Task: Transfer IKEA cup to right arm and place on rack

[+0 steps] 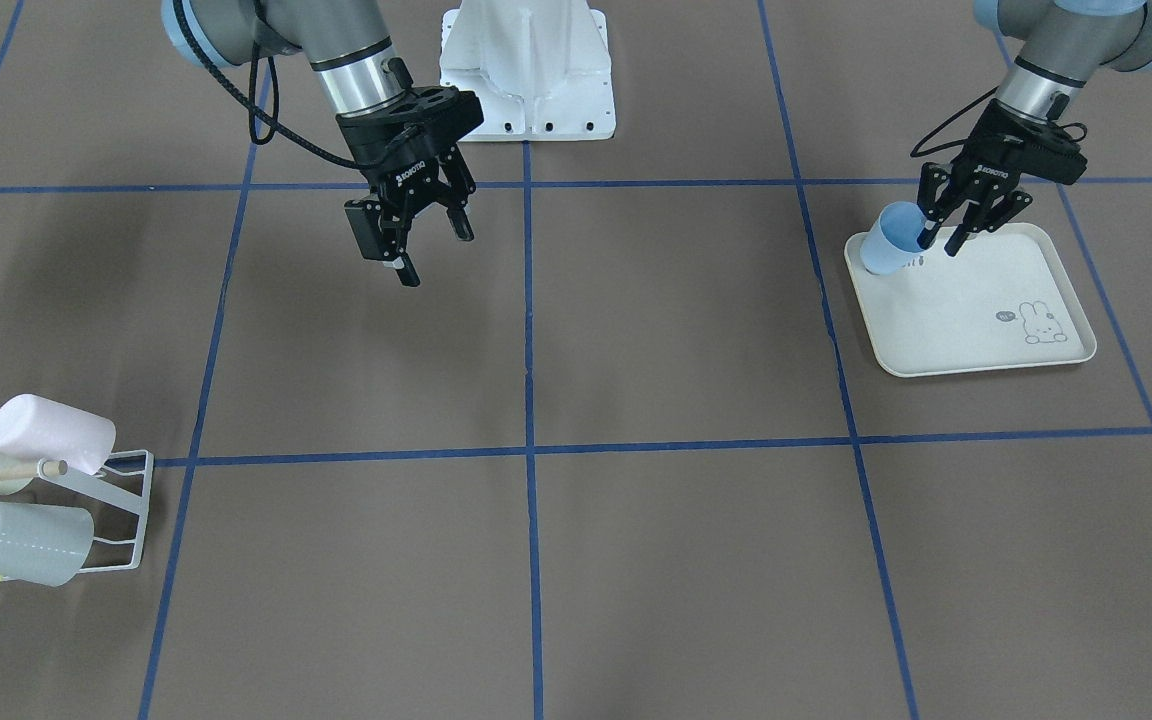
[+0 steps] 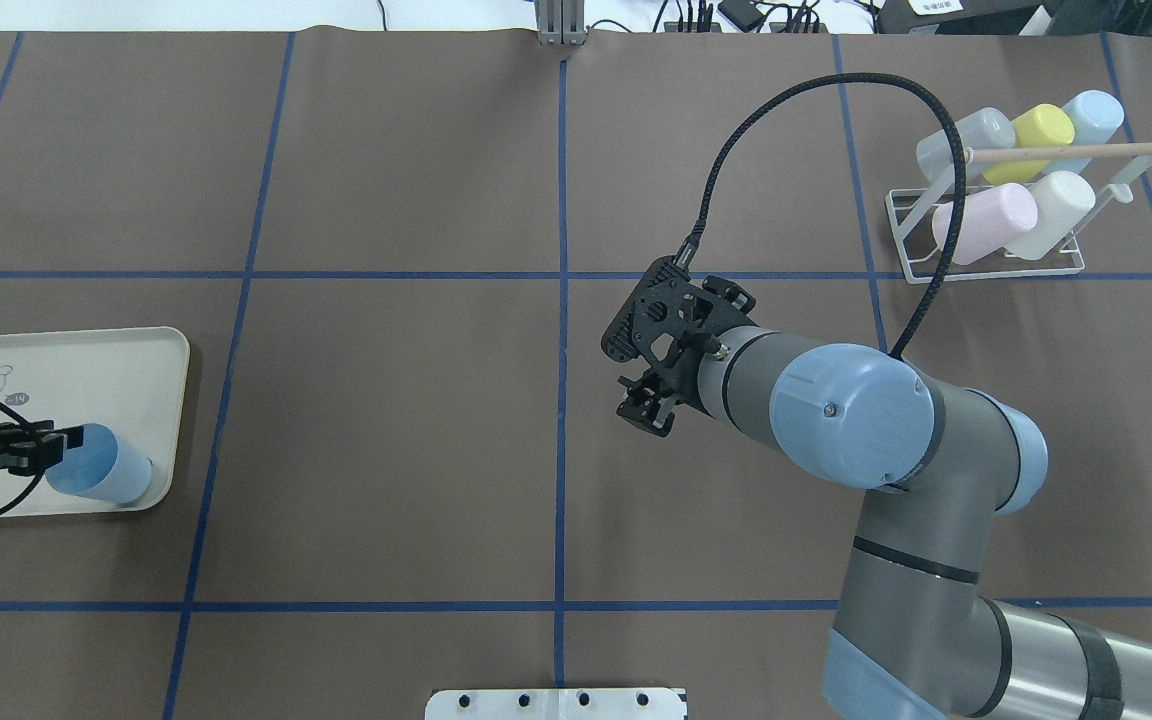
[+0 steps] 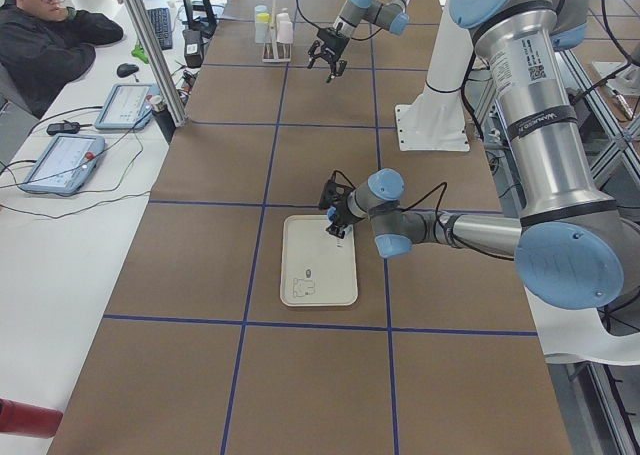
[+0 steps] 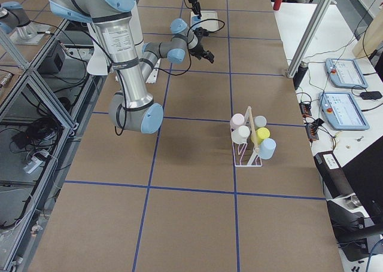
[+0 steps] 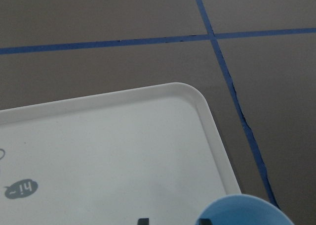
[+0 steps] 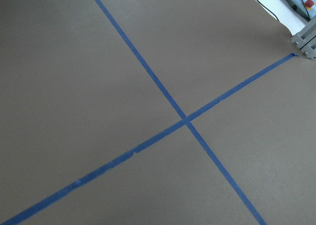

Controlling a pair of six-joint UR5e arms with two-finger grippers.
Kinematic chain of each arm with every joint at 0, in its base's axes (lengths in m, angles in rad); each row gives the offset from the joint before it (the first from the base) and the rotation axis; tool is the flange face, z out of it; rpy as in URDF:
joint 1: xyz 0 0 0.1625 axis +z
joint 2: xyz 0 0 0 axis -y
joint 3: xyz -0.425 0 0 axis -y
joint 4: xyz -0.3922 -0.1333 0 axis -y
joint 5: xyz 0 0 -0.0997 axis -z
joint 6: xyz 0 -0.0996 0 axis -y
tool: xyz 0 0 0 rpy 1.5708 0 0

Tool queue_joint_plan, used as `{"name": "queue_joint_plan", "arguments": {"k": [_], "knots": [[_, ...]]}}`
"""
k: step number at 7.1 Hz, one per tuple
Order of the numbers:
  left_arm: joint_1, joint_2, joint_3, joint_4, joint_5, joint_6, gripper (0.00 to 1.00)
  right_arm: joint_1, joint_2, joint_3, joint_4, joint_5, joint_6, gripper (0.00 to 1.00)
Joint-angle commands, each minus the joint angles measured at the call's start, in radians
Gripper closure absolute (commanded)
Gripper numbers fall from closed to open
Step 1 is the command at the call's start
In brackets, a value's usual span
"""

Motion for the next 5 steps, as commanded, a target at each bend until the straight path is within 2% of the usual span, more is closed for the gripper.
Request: {"name": "queue_joint_plan", "arguments": {"k": [1,3,5], "knots": [[0.002,0.0,-0.006,0.0,-0.005,0.002,0.56,0.0,-0.001,-0.003,0.0,-0.002,-0.001,0.01],[0.002,0.0,-0.006,0.0,-0.005,0.002,0.89,0.0,-0.001,-0.004,0.0,-0.002,-0.001,0.01],[0.002,0.002,-0.006,0.0,-0.005,0.007,0.86,0.0,0.001,-0.004,0.0,-0.002,-0.003,0.01]]}}
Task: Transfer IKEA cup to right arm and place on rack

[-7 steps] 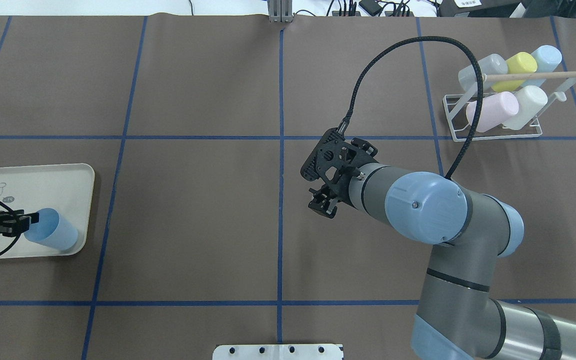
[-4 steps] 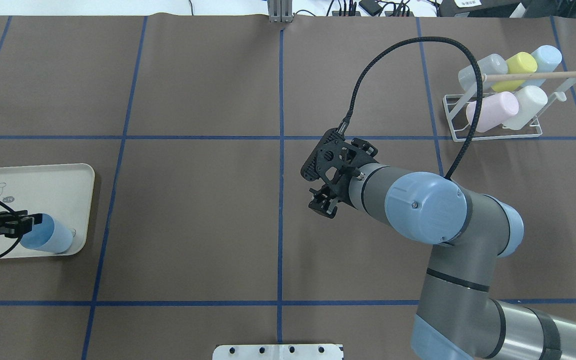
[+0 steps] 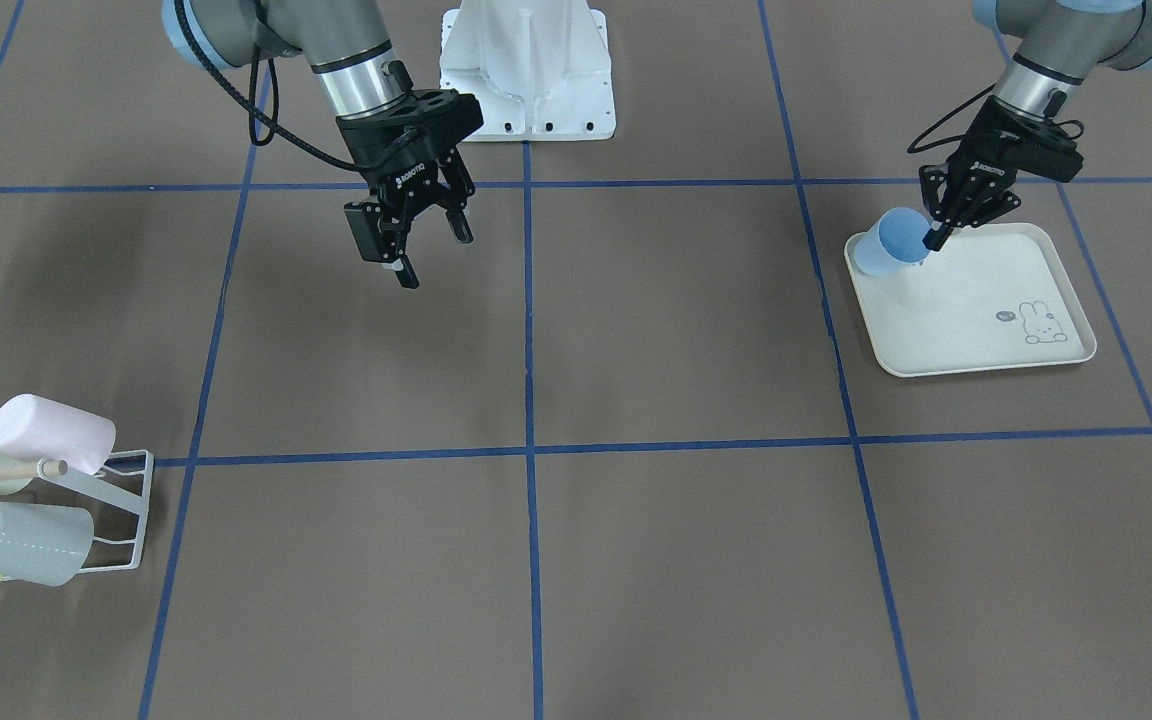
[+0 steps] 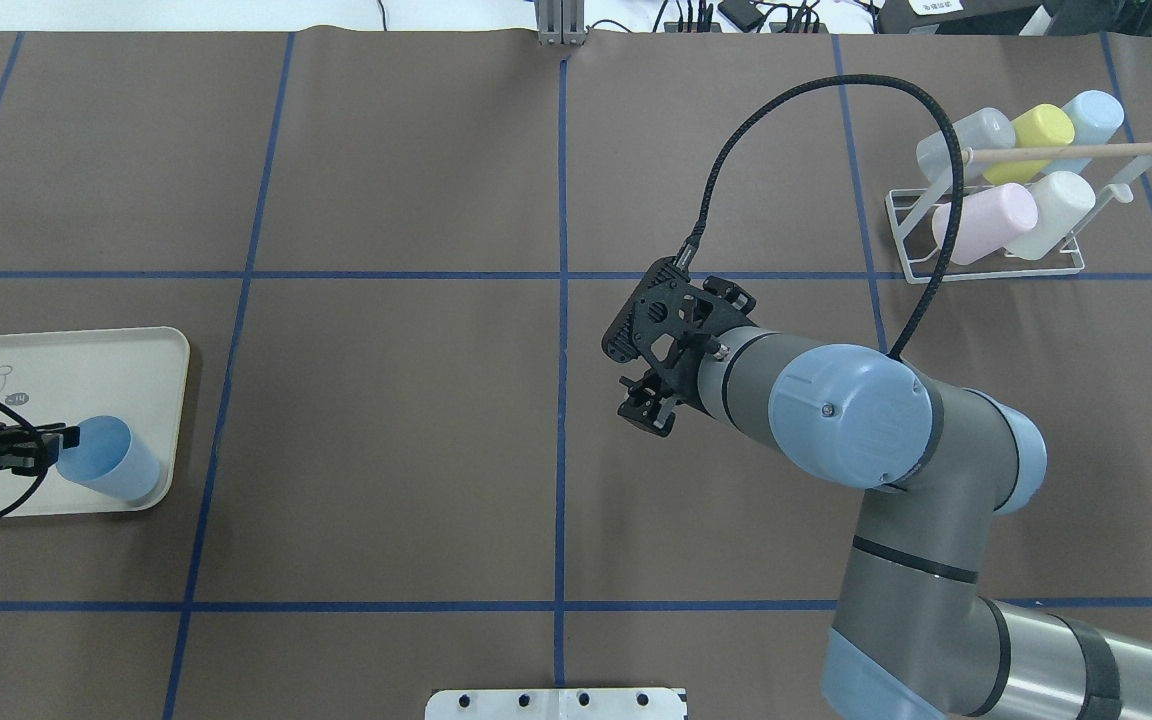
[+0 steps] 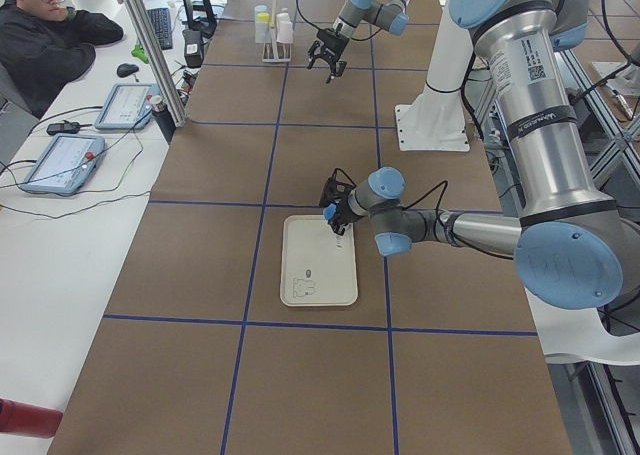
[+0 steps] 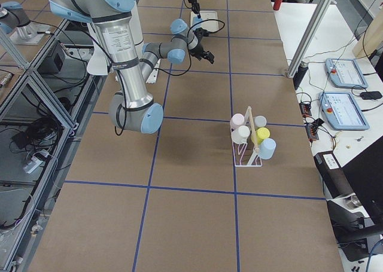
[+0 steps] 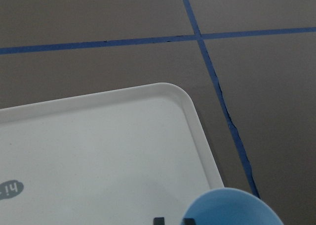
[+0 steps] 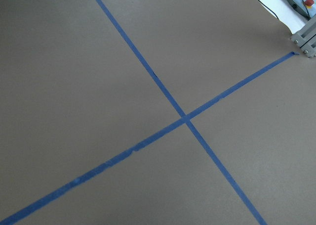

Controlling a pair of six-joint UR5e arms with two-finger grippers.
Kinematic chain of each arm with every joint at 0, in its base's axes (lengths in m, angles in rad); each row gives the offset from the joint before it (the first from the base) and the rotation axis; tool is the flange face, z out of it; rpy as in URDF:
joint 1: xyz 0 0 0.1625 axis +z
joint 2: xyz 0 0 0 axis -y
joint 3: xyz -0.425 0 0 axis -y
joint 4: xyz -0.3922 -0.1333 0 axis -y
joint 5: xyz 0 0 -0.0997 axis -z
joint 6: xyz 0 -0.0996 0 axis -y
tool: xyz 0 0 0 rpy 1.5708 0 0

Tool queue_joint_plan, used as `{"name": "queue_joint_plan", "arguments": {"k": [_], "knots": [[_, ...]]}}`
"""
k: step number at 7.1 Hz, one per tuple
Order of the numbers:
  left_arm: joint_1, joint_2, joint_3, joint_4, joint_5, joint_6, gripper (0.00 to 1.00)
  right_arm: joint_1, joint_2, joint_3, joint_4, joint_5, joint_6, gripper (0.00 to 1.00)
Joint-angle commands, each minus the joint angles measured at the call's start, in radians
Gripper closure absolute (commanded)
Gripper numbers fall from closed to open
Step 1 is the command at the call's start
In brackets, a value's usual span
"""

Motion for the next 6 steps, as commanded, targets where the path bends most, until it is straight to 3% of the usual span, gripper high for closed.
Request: {"name": "queue_joint_plan", "arguments": {"k": [1,6], "knots": [[0.002,0.001,0.0,0.0,-0.002,0.002,0.82,0.0,-0.001,0.0,0.0,-0.002,-0.001,0.01],[0.002,0.001,-0.002,0.0,-0.006,0.004,0.79,0.0,0.001,0.0,0.0,-0.002,-0.001,0.01]]}}
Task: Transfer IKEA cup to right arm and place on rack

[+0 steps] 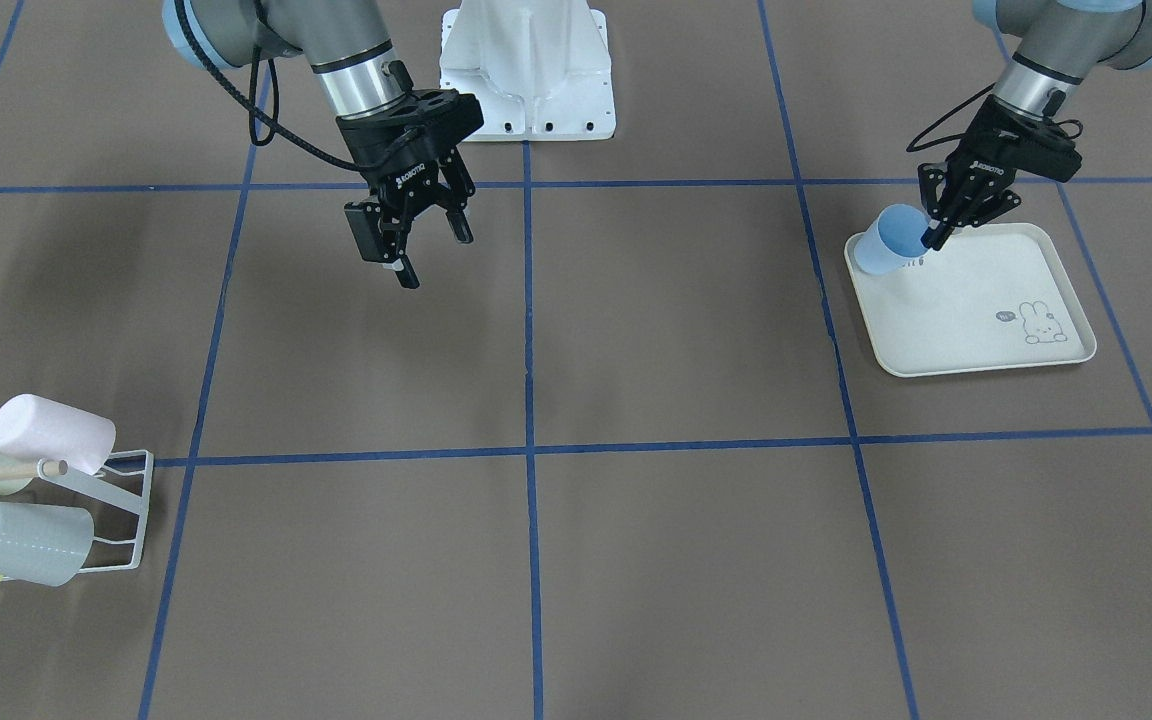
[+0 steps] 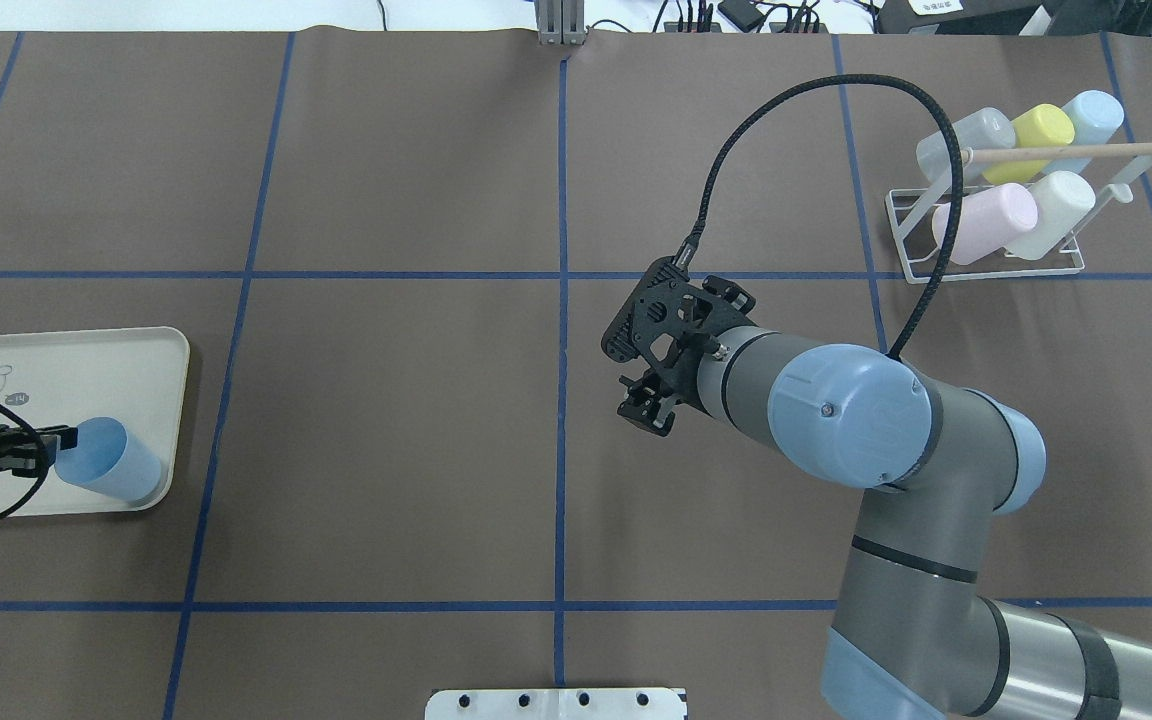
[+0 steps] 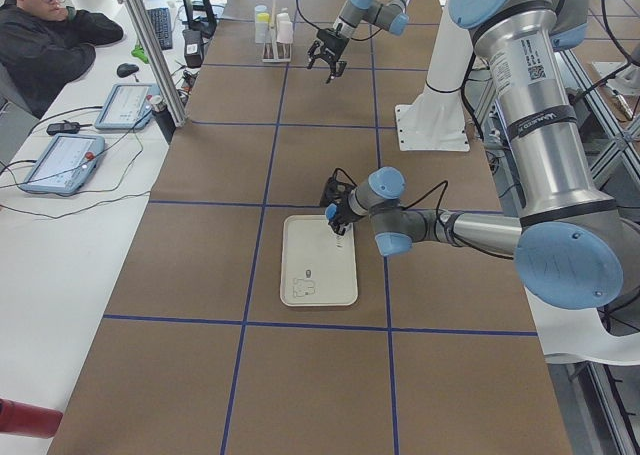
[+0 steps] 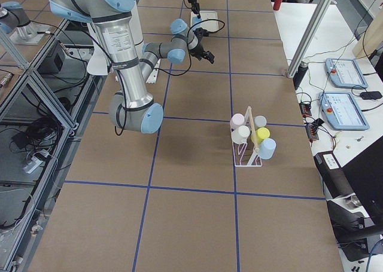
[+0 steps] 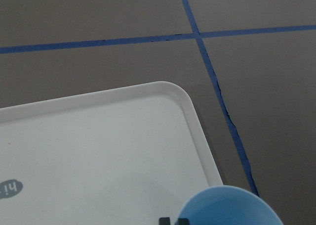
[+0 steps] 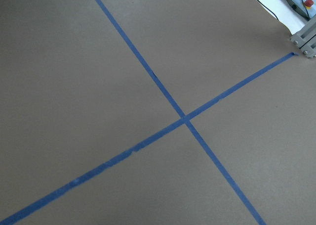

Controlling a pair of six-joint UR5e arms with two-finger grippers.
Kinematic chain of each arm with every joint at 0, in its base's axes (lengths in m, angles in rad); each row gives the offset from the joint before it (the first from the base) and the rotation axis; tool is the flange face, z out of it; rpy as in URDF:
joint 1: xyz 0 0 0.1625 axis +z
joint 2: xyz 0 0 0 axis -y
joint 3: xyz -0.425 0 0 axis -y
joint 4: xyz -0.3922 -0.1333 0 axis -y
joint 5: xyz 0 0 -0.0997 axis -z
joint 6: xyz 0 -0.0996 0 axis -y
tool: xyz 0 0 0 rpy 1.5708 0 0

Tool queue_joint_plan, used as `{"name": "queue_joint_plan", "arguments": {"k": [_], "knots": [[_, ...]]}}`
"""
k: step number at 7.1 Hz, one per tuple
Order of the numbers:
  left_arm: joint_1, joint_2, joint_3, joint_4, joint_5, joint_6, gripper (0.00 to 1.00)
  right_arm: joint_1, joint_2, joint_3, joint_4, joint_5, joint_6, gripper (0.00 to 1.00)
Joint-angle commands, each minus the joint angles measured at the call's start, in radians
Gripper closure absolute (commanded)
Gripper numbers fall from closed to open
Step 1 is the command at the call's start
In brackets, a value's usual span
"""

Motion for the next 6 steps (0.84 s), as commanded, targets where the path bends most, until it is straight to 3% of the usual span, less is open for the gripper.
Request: {"name": "queue_joint_plan", "arguments": {"k": [1,4,5,6], "knots": [[0.005,0.0,0.0,0.0,-0.002,0.0,0.79,0.0,-0.001,-0.002,0.0,0.0,0.0,0.01],[0.018,0.0,0.001,0.0,-0.011,0.0,0.79,0.0,-0.001,-0.002,0.0,0.0,0.0,0.01],[0.018,0.0,0.0,0.0,-0.011,0.0,0.86,0.0,0.0,0.0,0.0,0.0,0.0,0.01],[0.018,0.002,0.0,0.0,-0.011,0.0,1.0,0.0,0.002,0.0,0.002,0.0,0.0,0.01]]}}
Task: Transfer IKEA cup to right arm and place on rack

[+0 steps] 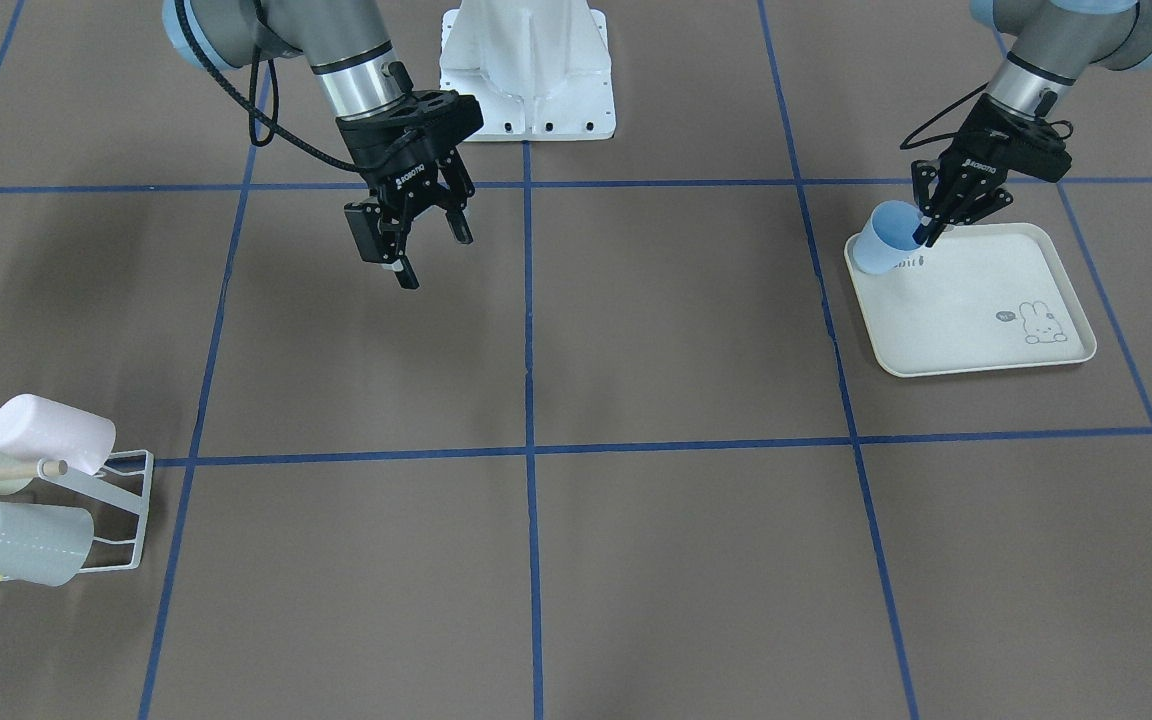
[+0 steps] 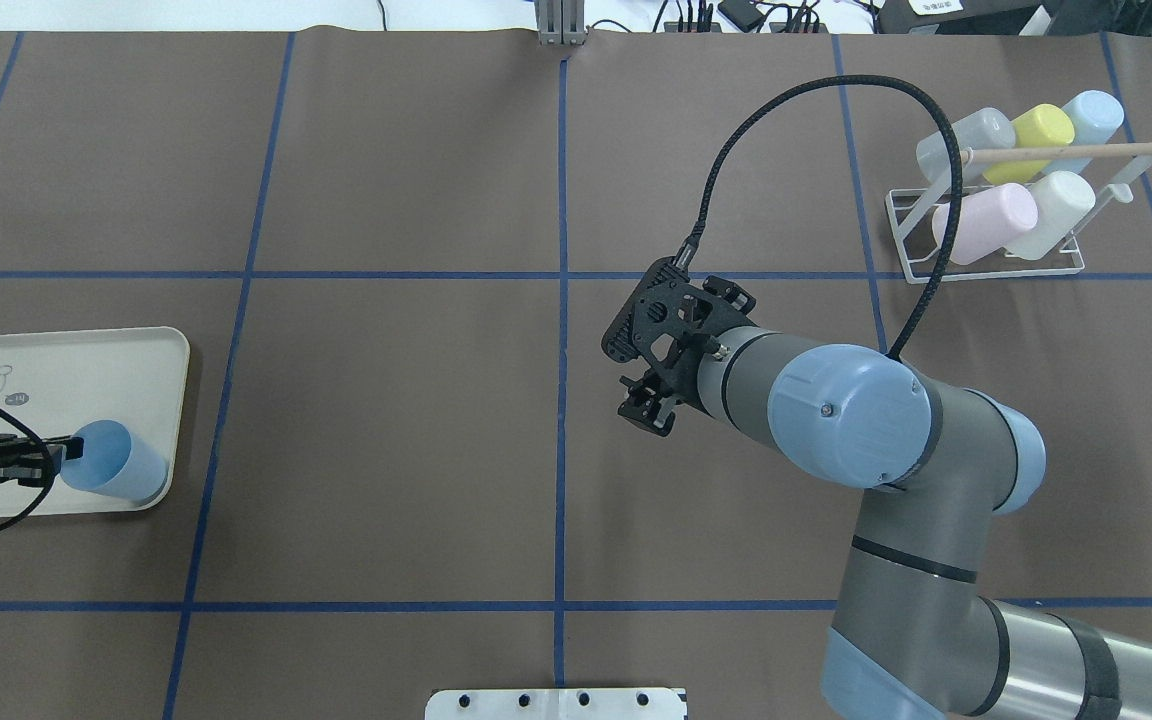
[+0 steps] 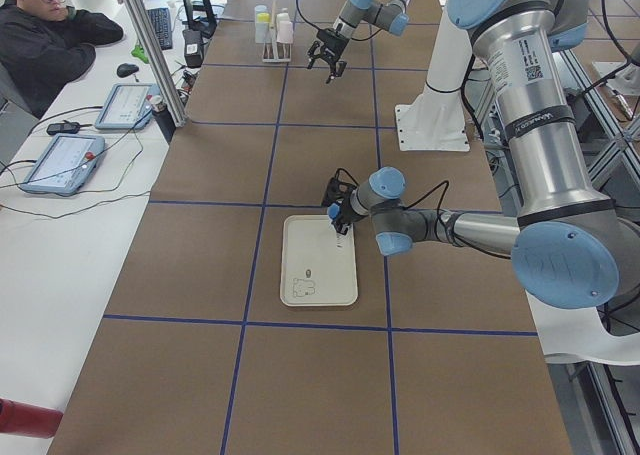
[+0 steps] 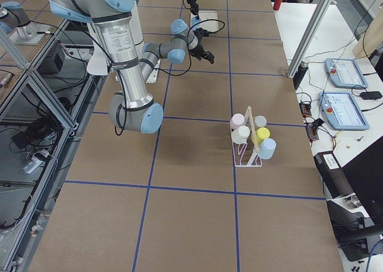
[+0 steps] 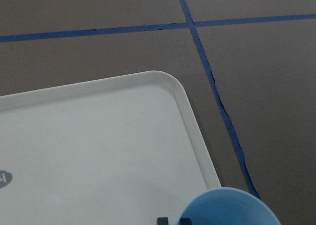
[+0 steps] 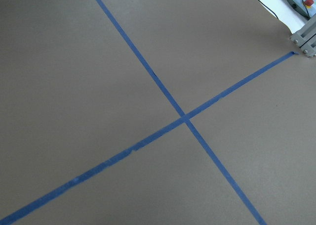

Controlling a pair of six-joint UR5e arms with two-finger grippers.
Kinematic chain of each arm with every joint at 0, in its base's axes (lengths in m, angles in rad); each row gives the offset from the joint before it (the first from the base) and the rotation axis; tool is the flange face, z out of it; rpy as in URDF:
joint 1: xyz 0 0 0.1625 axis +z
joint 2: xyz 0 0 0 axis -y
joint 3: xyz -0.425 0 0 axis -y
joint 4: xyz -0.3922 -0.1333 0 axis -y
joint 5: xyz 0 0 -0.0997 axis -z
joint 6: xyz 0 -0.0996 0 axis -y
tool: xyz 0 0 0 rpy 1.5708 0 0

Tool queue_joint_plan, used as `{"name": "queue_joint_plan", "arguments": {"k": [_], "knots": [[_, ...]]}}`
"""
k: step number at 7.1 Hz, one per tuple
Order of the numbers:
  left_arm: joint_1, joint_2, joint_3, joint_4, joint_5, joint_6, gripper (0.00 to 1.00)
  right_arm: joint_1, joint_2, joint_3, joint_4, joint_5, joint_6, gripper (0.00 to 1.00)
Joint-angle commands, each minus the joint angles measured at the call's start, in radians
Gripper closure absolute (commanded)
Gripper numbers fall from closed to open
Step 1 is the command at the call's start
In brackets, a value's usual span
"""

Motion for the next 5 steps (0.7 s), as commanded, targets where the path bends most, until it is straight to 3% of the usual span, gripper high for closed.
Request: {"name": "queue_joint_plan", "arguments": {"k": [1,2,3,4,5], "knots": [[-0.001,0.007,0.0,0.0,0.0,0.0,1.0,-0.002,0.003,-0.001,0.001,0.0,0.0,0.01],[-0.014,0.019,-0.023,0.0,-0.034,0.0,1.0,-0.003,0.008,-0.001,0.003,0.0,0.0,0.01],[-0.033,0.083,-0.121,0.0,-0.104,0.0,1.0,-0.014,0.014,-0.004,0.016,-0.002,0.0,0.01],[-0.104,0.102,-0.202,0.0,-0.149,-0.003,1.0,-0.031,0.014,-0.027,0.096,-0.003,0.0,0.01],[-0.119,0.084,-0.241,-0.002,-0.204,-0.032,1.0,-0.046,0.008,-0.089,0.248,-0.003,0.002,0.01]]}}
